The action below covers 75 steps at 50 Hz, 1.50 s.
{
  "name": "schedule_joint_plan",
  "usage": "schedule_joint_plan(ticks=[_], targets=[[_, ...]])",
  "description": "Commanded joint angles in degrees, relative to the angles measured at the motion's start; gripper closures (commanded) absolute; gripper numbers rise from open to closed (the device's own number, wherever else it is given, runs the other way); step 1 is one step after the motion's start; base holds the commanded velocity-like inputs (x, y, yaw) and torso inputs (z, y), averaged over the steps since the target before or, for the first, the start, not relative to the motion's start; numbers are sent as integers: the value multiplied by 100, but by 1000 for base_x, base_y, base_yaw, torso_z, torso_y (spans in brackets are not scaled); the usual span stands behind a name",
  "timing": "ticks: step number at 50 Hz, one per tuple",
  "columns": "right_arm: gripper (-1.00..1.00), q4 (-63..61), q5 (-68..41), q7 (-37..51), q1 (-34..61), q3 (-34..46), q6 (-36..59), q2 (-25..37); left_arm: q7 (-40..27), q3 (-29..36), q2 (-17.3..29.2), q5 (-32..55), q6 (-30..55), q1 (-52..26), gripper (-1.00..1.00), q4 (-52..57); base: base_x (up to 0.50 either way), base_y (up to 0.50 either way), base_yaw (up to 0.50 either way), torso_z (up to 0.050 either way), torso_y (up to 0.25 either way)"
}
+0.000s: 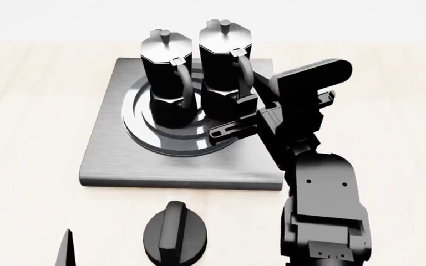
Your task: Put both moka pots on the stove.
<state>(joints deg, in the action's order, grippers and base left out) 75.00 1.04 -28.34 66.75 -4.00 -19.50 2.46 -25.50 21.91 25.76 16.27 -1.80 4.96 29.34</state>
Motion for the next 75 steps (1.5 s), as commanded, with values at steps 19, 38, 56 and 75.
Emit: schedule_joint_plan(ticks=[19,38,56,75], targets=[[100,-2,-106,133,-163,-27,-62,-17,-20,40,12,3,-10,-22,-100,-21,0,0,0,1,1],[-100,-2,-123,128,-158,-37,-59,-24,-38,50,33,7,-28,-15,-100,-11,0,0,0,0,1],[-100,-28,-637,-654,63,-577,-859,-19,-53,98,23,-9,-21,-30,-100,-17,0,0,0,0,0],[-100,-7359,328,1965,-3211,153,1925,-80,-67,124,55,-4,-2,-27,-100,42,0,0,0,0,0]])
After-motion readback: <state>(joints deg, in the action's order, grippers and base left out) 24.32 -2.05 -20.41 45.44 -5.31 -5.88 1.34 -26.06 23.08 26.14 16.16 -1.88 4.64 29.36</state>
